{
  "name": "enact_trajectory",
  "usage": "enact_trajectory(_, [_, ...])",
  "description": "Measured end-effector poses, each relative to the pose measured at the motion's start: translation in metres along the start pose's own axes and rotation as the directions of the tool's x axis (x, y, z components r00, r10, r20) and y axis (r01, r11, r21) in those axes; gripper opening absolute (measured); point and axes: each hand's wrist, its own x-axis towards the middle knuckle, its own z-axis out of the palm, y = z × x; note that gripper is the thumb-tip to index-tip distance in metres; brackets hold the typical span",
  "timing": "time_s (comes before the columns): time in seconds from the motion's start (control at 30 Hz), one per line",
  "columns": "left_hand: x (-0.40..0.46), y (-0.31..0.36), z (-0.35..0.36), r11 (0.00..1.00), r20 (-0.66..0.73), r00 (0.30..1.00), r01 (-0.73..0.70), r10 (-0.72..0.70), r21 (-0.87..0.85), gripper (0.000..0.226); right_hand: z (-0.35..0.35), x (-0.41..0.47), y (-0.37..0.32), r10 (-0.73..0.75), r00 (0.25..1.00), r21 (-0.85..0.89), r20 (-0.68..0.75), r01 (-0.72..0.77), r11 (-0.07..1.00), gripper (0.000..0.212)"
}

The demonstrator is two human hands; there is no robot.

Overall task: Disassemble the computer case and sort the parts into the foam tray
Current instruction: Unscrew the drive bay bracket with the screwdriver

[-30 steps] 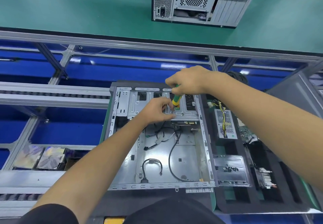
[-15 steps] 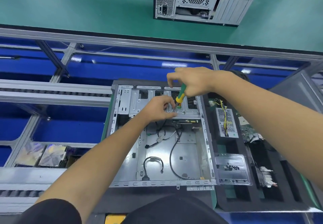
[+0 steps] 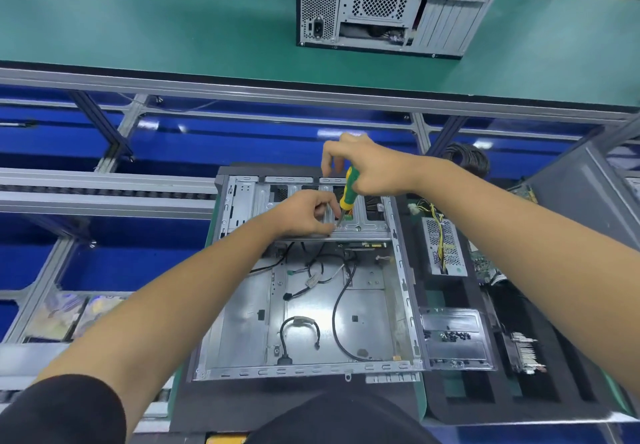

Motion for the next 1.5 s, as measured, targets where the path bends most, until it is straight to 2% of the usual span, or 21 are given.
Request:
enact_trajectory(0.07, [0.005,0.004,-0.009,0.996,0.079,0.997,-0.007,0.000,0.090,0.024,-0.001,-0.002,-0.003,-0.006,1.000,-0.176,-0.012,0.004,0.984,0.032])
enact_trajectory(0.13, [0.011,0.005,-0.019,0.986,0.138,0.990,-0.015,-0.008,0.166,0.028,-0.003,-0.003,-0.007,-0.036,0.999,-0.483,-0.028,0.018,0.875,0.016])
enact_trajectory(0.2, [0.016,0.007,-0.027,0.976,0.192,0.981,-0.028,-0.015,0.218,0.029,-0.002,-0.003,-0.010,-0.041,0.999,-0.584,-0.007,0.029,0.811,0.012])
enact_trajectory(0.27, [0.020,0.010,-0.032,0.967,0.223,0.975,-0.052,-0.006,0.251,0.031,0.001,-0.001,-0.011,-0.057,0.998,-0.494,-0.031,0.034,0.869,0.003])
enact_trajectory(0.4, [0.024,0.017,-0.035,0.941,0.269,0.963,-0.105,0.016,0.322,0.018,0.005,0.000,-0.006,-0.026,0.996,-0.123,-0.080,0.016,0.992,0.044])
enact_trajectory(0.5, [0.027,0.023,-0.035,0.931,0.289,0.957,-0.127,0.025,0.341,0.029,0.006,-0.001,-0.004,-0.041,0.999,-0.007,-0.020,0.041,0.999,0.050])
enact_trajectory(0.53, [0.028,0.024,-0.034,0.923,0.292,0.956,-0.146,0.038,0.355,0.040,0.006,-0.001,-0.004,-0.043,0.999,-0.064,-0.019,0.041,0.997,0.041])
enact_trajectory(0.6, [0.032,0.026,-0.031,0.892,0.314,0.949,-0.170,0.034,0.418,0.050,0.003,0.000,-0.005,-0.055,0.997,-0.375,-0.057,0.029,0.927,0.024])
enact_trajectory(0.67, [0.035,0.028,-0.030,0.867,0.336,0.942,-0.157,-0.013,0.473,0.043,0.001,0.002,-0.006,-0.079,0.993,-0.631,-0.083,0.009,0.776,0.025])
enact_trajectory(0.7, [0.035,0.030,-0.030,0.853,0.352,0.935,-0.152,-0.038,0.498,0.035,0.001,0.003,-0.007,-0.095,0.991,-0.658,-0.094,0.010,0.753,0.019])
enact_trajectory(0.77, [0.037,0.035,-0.031,0.839,0.383,0.922,-0.166,-0.054,0.518,0.033,0.000,0.004,-0.009,-0.112,0.991,-0.596,-0.074,0.046,0.802,0.014])
enact_trajectory(0.83, [0.039,0.040,-0.031,0.823,0.407,0.913,-0.203,-0.037,0.530,0.038,-0.003,0.003,-0.009,-0.095,0.995,-0.453,-0.022,0.075,0.889,0.035])
enact_trajectory(0.9, [0.041,0.039,-0.029,0.818,0.405,0.914,-0.207,-0.034,0.537,0.038,-0.005,0.000,-0.009,-0.063,0.998,-0.362,0.006,0.061,0.930,0.039])
enact_trajectory(1.03, [0.044,0.035,-0.027,0.833,0.393,0.919,-0.199,-0.024,0.516,0.035,-0.005,0.002,0.001,-0.093,0.992,-0.693,-0.081,0.011,0.721,0.026])
enact_trajectory(1.1, [0.044,0.039,-0.031,0.829,0.437,0.900,-0.250,0.009,0.500,0.046,-0.007,0.003,0.001,-0.098,0.993,-0.652,-0.068,0.030,0.758,0.019])
enact_trajectory(1.2, [0.044,0.041,-0.029,0.805,0.435,0.900,-0.252,-0.008,0.537,0.024,-0.010,-0.002,0.001,-0.077,0.997,-0.397,0.017,0.078,0.915,0.040])
enact_trajectory(1.23, [0.045,0.039,-0.028,0.801,0.433,0.901,-0.246,-0.018,0.546,0.024,-0.010,-0.005,0.001,-0.063,0.998,-0.347,0.022,0.067,0.936,0.039])
enact_trajectory(1.27, [0.045,0.038,-0.028,0.794,0.427,0.904,-0.238,-0.030,0.560,0.028,-0.009,-0.006,0.002,-0.055,0.998,-0.379,0.014,0.056,0.924,0.031])
enact_trajectory(1.33, [0.044,0.037,-0.027,0.800,0.421,0.907,-0.244,-0.012,0.548,0.044,-0.009,-0.005,0.006,-0.078,0.996,-0.591,-0.040,0.039,0.806,0.020])
enact_trajectory(1.4, [0.043,0.038,-0.027,0.817,0.427,0.904,-0.266,0.028,0.511,0.053,-0.009,-0.005,0.007,-0.112,0.992,-0.658,-0.057,0.047,0.752,0.012])
enact_trajectory(1.5, [0.042,0.039,-0.026,0.787,0.438,0.899,-0.257,-0.019,0.561,0.017,-0.009,-0.007,0.005,-0.105,0.994,-0.517,0.005,0.093,0.851,0.035])
